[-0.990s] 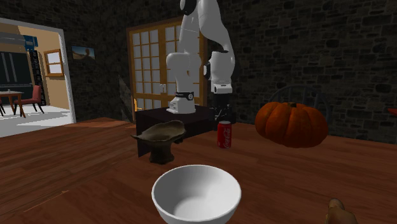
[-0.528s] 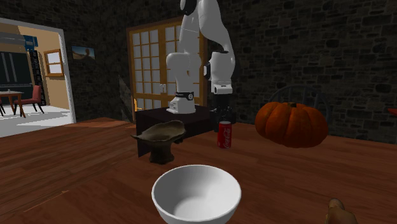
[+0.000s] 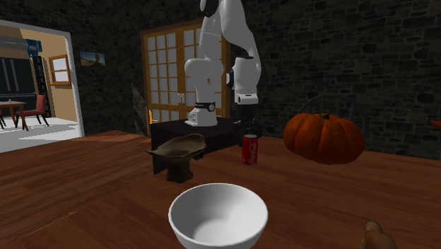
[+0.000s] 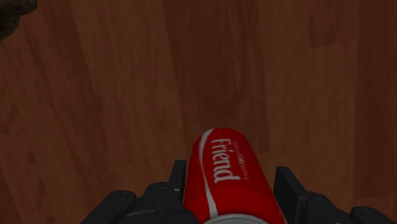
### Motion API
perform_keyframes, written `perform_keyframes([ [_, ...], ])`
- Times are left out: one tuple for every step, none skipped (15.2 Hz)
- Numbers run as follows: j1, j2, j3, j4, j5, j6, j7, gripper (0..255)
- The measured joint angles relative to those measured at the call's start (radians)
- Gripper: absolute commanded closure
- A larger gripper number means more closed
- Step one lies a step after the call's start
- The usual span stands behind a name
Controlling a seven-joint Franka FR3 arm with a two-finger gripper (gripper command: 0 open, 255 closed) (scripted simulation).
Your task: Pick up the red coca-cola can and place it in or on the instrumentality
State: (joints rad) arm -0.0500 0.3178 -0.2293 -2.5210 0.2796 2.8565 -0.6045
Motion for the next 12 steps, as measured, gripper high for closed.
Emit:
perform_keyframes([
  [0.000, -0.001, -0.001, -0.001, -0.001, 0.000, 0.000, 255],
  [0.005, -0.008, -0.006, -0.003, -0.007, -0.007, 0.005, 255],
  [0.011, -0.020, -0.014, -0.007, -0.017, -0.017, 0.012, 255],
  [0.017, -0.032, -0.022, -0.007, -0.026, -0.028, 0.018, 255],
  [0.025, -0.044, -0.030, -0.007, -0.038, -0.040, 0.029, 255],
  [0.033, -0.065, -0.043, -0.015, -0.054, -0.053, 0.041, 255],
  [0.039, -0.079, -0.050, -0.017, -0.066, -0.064, 0.050, 255],
  [0.046, -0.094, -0.059, -0.018, -0.079, -0.077, 0.061, 255],
  [0.051, -0.112, -0.068, -0.022, -0.094, -0.090, 0.071, 255],
  [0.056, -0.128, -0.076, -0.024, -0.108, -0.103, 0.081, 255],
  [0.060, -0.143, -0.082, -0.026, -0.121, -0.115, 0.090, 255],
  [0.063, -0.153, -0.087, -0.024, -0.132, -0.127, 0.098, 255],
])
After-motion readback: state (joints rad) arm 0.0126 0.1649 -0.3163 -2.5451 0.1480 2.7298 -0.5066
